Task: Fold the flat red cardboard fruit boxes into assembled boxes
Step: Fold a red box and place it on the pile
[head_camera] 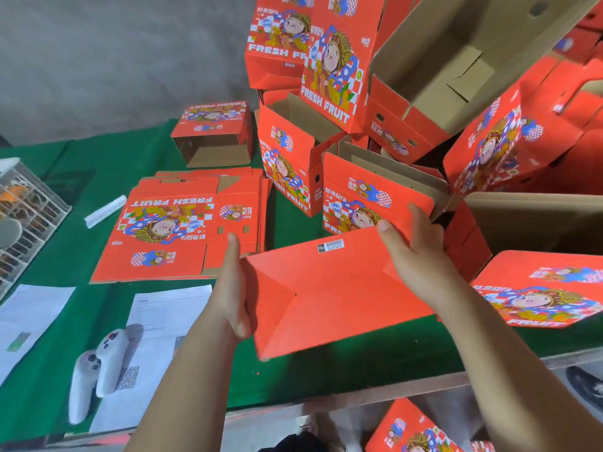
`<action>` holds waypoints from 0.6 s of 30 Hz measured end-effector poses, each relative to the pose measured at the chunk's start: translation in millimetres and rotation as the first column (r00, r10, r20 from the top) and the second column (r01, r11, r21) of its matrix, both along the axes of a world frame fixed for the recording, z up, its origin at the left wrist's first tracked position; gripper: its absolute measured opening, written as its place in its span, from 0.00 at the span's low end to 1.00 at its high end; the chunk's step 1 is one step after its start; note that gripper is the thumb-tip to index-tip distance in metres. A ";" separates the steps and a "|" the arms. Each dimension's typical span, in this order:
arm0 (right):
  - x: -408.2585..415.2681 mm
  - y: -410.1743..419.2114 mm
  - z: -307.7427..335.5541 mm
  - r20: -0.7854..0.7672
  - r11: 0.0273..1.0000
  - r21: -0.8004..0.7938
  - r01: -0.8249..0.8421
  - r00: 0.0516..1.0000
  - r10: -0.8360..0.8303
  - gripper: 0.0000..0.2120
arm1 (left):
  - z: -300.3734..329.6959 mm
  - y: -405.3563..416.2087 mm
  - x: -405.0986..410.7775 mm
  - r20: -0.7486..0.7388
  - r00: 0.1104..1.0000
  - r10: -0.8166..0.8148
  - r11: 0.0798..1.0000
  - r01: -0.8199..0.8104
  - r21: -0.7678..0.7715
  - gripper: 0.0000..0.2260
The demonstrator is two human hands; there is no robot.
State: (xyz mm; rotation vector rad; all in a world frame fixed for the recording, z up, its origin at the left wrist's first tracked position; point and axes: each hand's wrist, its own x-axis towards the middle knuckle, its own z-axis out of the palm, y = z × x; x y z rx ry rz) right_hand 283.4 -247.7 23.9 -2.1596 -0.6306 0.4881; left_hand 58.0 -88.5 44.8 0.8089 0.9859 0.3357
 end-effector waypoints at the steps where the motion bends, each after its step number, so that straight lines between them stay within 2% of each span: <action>1: -0.5 -1.8 4.9 0.015 0.999 0.026 0.020 1.000 -0.020 0.42 | -3.3 3.6 -4.2 0.025 1.000 0.012 0.999 -0.013 0.036 0.36; 3: -2.3 -4.5 12.2 0.023 0.995 0.089 0.048 0.998 -0.051 0.34 | -0.5 7.2 -8.2 0.056 0.998 0.016 0.997 -0.021 0.078 0.23; 5: -7.0 -2.0 15.0 0.051 0.979 0.188 0.077 0.995 -0.088 0.28 | -4.6 9.1 -7.7 0.141 0.986 0.084 0.986 -0.103 0.132 0.08; 7: -12.8 1.9 12.9 0.108 0.953 0.290 0.085 0.987 -0.121 0.27 | -11.1 10.5 -7.0 0.221 0.957 0.188 0.960 -0.227 0.166 0.18; 9: -18.0 5.4 9.5 0.117 0.937 0.340 0.077 0.985 -0.124 0.24 | -12.2 7.8 -8.3 0.276 0.939 0.204 0.944 -0.264 0.199 0.25; 11: -22.6 6.5 4.7 0.074 0.905 0.416 0.092 0.988 -0.134 0.24 | -20.3 8.3 -14.7 0.290 0.940 0.181 0.937 -0.254 0.238 0.29; 14: -28.5 4.1 -1.5 0.012 0.799 0.581 0.156 0.980 -0.199 0.23 | -26.8 9.9 -24.2 0.306 0.930 0.203 0.918 -0.290 0.272 0.33; 16: -31.5 2.8 -4.3 0.001 0.766 0.630 0.128 0.986 -0.166 0.20 | -24.4 16.3 -18.9 0.214 0.965 0.153 0.934 -0.212 0.287 0.31; 18: -32.1 0.9 -6.3 0.022 0.767 0.638 0.074 0.993 -0.114 0.19 | -20.1 20.1 -12.6 0.050 0.999 -0.006 0.956 -0.009 0.292 0.25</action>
